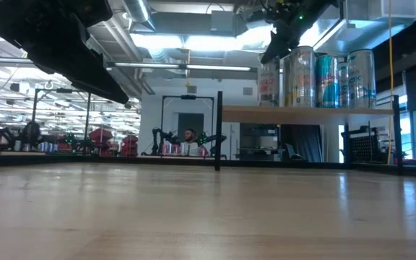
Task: Place canned beverage on shelf
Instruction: Put the white and pink soda can on the shelf, then put the white and pink soda can on the shelf aligned with the other white and pink soda can
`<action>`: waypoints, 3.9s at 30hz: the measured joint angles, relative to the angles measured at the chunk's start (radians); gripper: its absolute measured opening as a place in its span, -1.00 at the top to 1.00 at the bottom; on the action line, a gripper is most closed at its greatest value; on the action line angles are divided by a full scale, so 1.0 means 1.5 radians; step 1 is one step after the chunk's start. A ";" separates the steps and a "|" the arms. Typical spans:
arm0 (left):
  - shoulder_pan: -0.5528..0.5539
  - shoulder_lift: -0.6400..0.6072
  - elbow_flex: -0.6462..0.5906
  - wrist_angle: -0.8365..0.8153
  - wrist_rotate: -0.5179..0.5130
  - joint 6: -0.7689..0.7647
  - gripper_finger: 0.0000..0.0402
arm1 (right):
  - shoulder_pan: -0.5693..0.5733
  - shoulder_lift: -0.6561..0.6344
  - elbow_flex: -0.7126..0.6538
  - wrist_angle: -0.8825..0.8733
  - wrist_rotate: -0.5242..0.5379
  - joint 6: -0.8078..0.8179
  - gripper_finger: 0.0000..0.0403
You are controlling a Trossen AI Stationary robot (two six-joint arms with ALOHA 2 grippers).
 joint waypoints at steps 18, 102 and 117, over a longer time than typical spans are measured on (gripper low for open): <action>0.001 0.000 -0.001 0.015 -0.001 0.002 -0.49 | 0.083 -0.002 0.178 -0.068 -0.011 0.046 -0.75; -0.475 0.029 0.328 -0.656 0.164 -0.650 -0.49 | 0.825 0.123 -0.367 0.934 0.167 0.319 -0.74; -0.474 0.063 0.328 -0.675 0.200 -0.667 -0.33 | 0.825 0.123 -0.367 0.933 0.183 0.319 -0.74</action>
